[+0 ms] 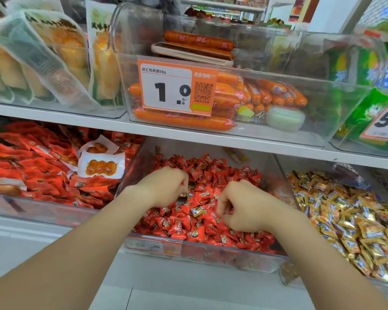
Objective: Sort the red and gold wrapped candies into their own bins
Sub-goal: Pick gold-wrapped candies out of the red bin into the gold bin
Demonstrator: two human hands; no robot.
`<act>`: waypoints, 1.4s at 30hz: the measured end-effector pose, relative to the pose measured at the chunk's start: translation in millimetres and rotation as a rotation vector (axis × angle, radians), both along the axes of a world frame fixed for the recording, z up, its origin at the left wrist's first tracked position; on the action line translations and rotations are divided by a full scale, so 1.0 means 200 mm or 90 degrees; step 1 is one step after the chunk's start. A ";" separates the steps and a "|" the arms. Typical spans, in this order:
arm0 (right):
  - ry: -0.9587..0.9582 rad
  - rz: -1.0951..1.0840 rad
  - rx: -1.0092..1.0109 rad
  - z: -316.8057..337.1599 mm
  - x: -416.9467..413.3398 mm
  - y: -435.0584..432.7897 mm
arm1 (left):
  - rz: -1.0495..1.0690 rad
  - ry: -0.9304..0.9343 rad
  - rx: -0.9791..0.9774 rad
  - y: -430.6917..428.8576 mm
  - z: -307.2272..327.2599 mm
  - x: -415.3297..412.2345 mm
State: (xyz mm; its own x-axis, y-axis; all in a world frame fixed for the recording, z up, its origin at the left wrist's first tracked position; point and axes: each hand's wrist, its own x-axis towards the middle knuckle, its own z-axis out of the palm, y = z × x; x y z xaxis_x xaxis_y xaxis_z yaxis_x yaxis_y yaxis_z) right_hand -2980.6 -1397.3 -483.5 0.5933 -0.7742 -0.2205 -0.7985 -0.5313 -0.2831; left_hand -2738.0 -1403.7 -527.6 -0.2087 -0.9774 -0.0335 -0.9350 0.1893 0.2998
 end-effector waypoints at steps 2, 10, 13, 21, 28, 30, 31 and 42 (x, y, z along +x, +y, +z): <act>0.025 -0.032 0.003 0.02 -0.02 0.00 | 0.018 0.031 -0.016 0.01 0.02 0.00; -0.134 -0.047 -0.069 -0.01 0.17 0.01 | 0.104 0.102 -0.075 0.03 0.06 0.01; -0.034 -0.032 -0.095 -0.11 0.24 0.00 | 0.139 0.115 -0.049 0.03 0.07 -0.03; -0.081 -0.114 -0.023 -0.02 0.11 -0.08 | 0.044 -0.003 0.064 0.02 0.01 -0.04; -0.152 -0.134 -0.007 -0.01 0.04 -0.14 | 0.005 0.005 0.099 0.00 -0.02 -0.05; -0.148 -0.146 -0.009 -0.02 0.06 -0.14 | 0.023 0.010 0.111 0.00 -0.01 -0.05; -0.149 -0.157 -0.012 -0.02 0.06 -0.14 | 0.027 0.000 0.120 0.00 -0.02 -0.06; -0.283 -0.097 0.128 -0.03 0.15 -0.09 | 0.063 0.046 0.048 0.03 0.02 -0.03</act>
State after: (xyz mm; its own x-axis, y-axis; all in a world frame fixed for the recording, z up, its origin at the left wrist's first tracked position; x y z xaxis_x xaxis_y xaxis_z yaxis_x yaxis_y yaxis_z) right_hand -2951.4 -1414.5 -489.9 0.5467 -0.8278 -0.1260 -0.6422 -0.3180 -0.6975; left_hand -2744.7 -1398.2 -522.9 -0.1166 -0.9885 -0.0964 -0.9234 0.0721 0.3769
